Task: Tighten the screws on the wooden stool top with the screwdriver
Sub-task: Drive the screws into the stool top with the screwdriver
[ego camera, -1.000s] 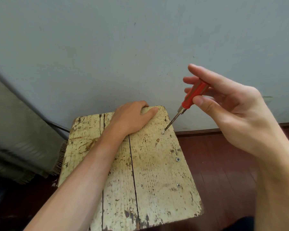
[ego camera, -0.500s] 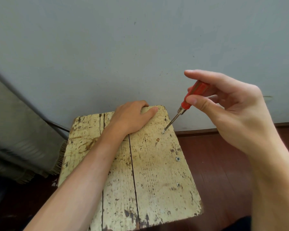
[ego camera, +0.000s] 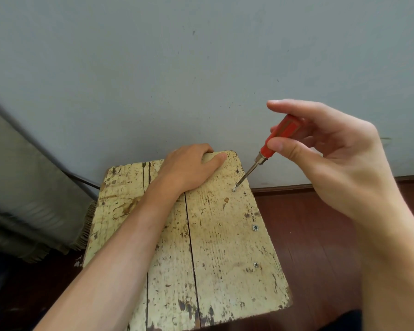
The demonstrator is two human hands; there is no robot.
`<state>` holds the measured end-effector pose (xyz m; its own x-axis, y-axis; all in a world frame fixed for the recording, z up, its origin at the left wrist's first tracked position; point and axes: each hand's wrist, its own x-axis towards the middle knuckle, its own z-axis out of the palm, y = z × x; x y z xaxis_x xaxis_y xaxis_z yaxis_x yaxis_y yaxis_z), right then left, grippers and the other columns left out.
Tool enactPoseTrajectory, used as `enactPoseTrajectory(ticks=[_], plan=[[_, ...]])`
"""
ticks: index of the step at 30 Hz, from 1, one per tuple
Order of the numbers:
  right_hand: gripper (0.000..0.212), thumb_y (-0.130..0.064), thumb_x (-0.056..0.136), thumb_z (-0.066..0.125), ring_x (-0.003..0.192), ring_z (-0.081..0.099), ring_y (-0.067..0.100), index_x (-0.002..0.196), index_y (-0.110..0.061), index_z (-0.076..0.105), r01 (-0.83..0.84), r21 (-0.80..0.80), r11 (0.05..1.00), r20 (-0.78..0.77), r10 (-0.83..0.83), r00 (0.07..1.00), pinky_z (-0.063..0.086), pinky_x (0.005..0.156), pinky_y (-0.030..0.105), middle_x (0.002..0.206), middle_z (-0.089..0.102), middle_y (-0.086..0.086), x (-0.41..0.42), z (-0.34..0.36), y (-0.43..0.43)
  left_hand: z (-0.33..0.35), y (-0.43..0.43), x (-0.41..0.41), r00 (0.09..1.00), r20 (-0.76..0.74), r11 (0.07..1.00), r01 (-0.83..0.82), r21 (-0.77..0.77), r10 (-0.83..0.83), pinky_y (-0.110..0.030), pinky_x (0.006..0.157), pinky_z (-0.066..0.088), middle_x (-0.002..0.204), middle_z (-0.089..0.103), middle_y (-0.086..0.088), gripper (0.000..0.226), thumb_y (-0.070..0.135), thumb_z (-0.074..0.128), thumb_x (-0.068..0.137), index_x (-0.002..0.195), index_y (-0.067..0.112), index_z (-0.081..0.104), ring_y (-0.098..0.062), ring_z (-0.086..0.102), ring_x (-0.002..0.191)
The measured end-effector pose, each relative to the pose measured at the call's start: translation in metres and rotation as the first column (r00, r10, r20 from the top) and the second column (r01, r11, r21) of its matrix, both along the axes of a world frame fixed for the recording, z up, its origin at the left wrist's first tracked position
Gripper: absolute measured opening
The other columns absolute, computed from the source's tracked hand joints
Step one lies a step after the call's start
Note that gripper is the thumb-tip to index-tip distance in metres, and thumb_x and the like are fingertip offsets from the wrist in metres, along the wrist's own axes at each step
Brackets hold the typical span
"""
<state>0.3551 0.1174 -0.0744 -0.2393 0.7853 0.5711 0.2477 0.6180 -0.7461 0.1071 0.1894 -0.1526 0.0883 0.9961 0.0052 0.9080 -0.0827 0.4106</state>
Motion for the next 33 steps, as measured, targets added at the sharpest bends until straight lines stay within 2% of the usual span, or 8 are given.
enactPoseTrajectory(ticks=[4, 7, 10, 19, 24, 27, 29, 33], plan=[[0.046, -0.015, 0.097, 0.08, 0.107, 0.077, 0.021, 0.135, -0.039, 0.071, 0.001, -0.008, 1.0, 0.008, -0.001, 1.0, 0.059, 0.089, 0.045, 0.106, 0.078, -0.005, 0.0014, 0.0007, -0.0009, 0.0015, -0.0005, 0.0002, 1.0, 0.011, 1.0, -0.002, -0.009, 0.002, -0.041, 0.088, 0.048, 0.101, 0.064, 0.018, 0.057, 0.079, 0.036, 0.093, 0.118, 0.038, 0.066, -0.015, 0.06, 0.096], [0.054, -0.018, 0.1, 0.074, 0.122, 0.072, 0.023, 0.15, -0.035, 0.062, -0.057, -0.073, 0.996, 0.038, 0.059, 0.998, 0.059, 0.097, 0.053, 0.122, 0.076, -0.008, 0.0056, 0.0009, -0.0021, 0.0026, -0.0009, 0.0003, 1.0, 0.011, 1.0, -0.002, -0.008, 0.003, -0.042, 0.089, 0.048, 0.097, 0.06, 0.019, 0.057, 0.078, 0.036, 0.093, 0.119, 0.037, 0.066, -0.014, 0.056, 0.092], [0.057, -0.011, 0.103, 0.067, 0.127, 0.071, 0.02, 0.156, -0.03, 0.056, -0.111, -0.114, 0.987, 0.024, 0.115, 0.993, 0.057, 0.107, 0.047, 0.136, 0.073, -0.009, 0.0081, 0.0012, -0.004, 0.0032, -0.0014, 0.001, 1.0, 0.009, 1.0, -0.004, -0.01, 0.005, -0.042, 0.09, 0.048, 0.099, 0.062, 0.018, 0.057, 0.078, 0.036, 0.094, 0.119, 0.036, 0.066, -0.014, 0.058, 0.094], [0.049, -0.009, 0.099, 0.075, 0.104, 0.078, 0.023, 0.138, -0.039, 0.068, -0.054, -0.012, 0.998, 0.015, 0.054, 0.998, 0.06, 0.09, 0.046, 0.108, 0.076, -0.004, 0.0015, -0.0007, 0.0003, 0.0038, -0.0017, 0.0011, 1.0, -0.004, 1.0, 0.0, -0.014, 0.0, -0.041, 0.09, 0.048, 0.106, 0.067, 0.015, 0.058, 0.078, 0.035, 0.094, 0.119, 0.036, 0.065, -0.015, 0.059, 0.097], [0.047, -0.015, 0.099, 0.076, 0.107, 0.077, 0.022, 0.137, -0.043, 0.069, -0.028, -0.011, 1.0, 0.021, 0.028, 0.999, 0.058, 0.088, 0.049, 0.11, 0.076, -0.005, 0.0004, -0.0015, 0.0002, 0.0044, -0.0023, 0.0013, 1.0, 0.0, 1.0, -0.002, -0.016, 0.002, -0.042, 0.09, 0.048, 0.101, 0.064, 0.017, 0.057, 0.078, 0.035, 0.094, 0.118, 0.036, 0.066, -0.015, 0.06, 0.097], [0.053, -0.018, 0.101, 0.073, 0.122, 0.072, 0.022, 0.15, -0.037, 0.062, -0.059, -0.053, 0.997, 0.051, 0.061, 0.997, 0.059, 0.094, 0.054, 0.122, 0.075, -0.005, 0.0045, -0.0006, -0.0001, 0.005, -0.0027, 0.0016, 1.0, -0.001, 1.0, 0.001, -0.016, -0.001, -0.042, 0.091, 0.048, 0.102, 0.064, 0.017, 0.057, 0.078, 0.035, 0.094, 0.12, 0.036, 0.065, -0.014, 0.06, 0.097], [0.057, -0.015, 0.102, 0.068, 0.132, 0.067, 0.021, 0.155, -0.032, 0.057, -0.1, -0.087, 0.991, 0.044, 0.104, 0.994, 0.059, 0.101, 0.051, 0.133, 0.072, -0.006, 0.0079, -0.0001, -0.001, 0.005, -0.0032, 0.0019, 1.0, 0.0, 1.0, 0.002, -0.016, -0.002, -0.043, 0.094, 0.049, 0.108, 0.067, 0.015, 0.058, 0.078, 0.035, 0.095, 0.121, 0.035, 0.065, -0.015, 0.061, 0.099], [0.054, -0.008, 0.104, 0.066, 0.123, 0.074, 0.02, 0.154, -0.027, 0.058, -0.133, -0.12, 0.984, -0.027, 0.131, 0.991, 0.057, 0.108, 0.039, 0.134, 0.074, -0.007, 0.0075, 0.0002, -0.0026, 0.0048, -0.0033, 0.0016, 1.0, 0.009, 1.0, 0.0, -0.014, 0.0, -0.044, 0.096, 0.048, 0.111, 0.069, 0.014, 0.057, 0.077, 0.036, 0.095, 0.121, 0.036, 0.065, -0.018, 0.062, 0.103]])
